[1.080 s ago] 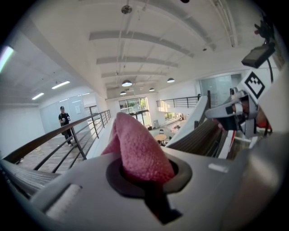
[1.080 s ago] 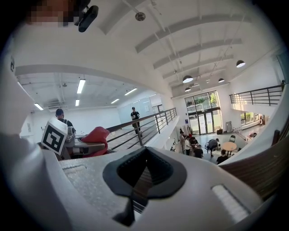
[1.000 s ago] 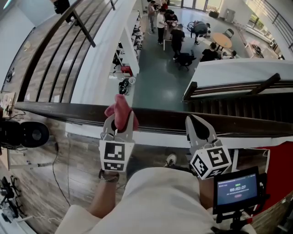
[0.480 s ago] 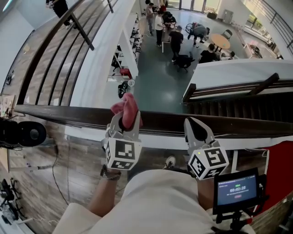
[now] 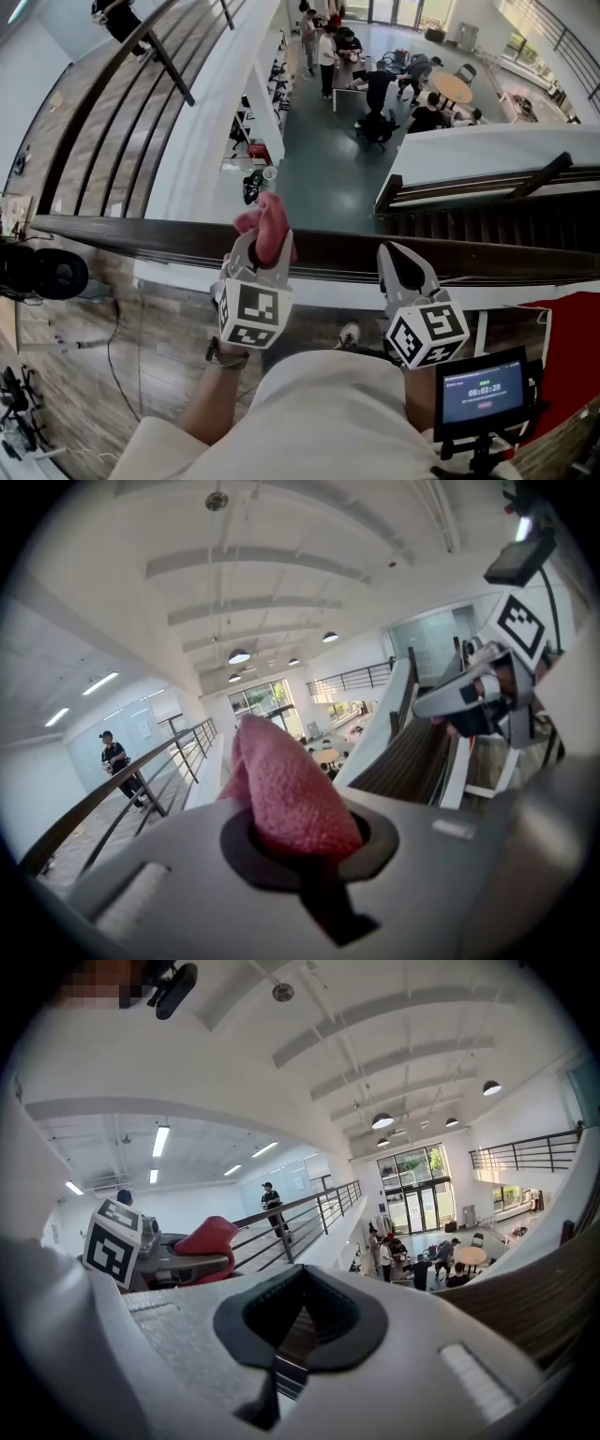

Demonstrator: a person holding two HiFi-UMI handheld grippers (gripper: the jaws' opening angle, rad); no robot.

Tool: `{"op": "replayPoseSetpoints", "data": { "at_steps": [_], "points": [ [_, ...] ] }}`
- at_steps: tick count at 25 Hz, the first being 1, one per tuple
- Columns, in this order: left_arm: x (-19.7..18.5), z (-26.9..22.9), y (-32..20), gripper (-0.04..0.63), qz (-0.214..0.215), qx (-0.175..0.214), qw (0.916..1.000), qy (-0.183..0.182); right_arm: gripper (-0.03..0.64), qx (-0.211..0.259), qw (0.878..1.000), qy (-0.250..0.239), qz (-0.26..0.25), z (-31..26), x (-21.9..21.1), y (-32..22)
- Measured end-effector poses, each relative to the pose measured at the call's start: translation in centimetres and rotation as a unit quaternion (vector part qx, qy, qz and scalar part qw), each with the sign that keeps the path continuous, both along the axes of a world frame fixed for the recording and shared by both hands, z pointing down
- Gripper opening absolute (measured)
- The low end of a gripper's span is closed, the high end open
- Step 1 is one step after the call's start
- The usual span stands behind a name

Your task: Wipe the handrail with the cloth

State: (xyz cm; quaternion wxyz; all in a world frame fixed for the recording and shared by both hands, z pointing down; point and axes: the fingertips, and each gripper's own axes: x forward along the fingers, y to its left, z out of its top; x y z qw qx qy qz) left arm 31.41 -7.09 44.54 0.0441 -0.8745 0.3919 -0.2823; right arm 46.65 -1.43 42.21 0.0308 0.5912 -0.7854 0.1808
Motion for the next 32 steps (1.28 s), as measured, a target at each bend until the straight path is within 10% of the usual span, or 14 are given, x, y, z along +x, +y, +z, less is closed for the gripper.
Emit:
{"op": "replayPoseSetpoints", "data": {
  "at_steps": [32],
  "points": [
    [9.2,-0.2,2.2,0.032,0.056,-0.035,0.9977,-0.018,0.003,0.000,1.000,-0.022,-0.008,-0.7,5.4,1.0]
  ]
}}
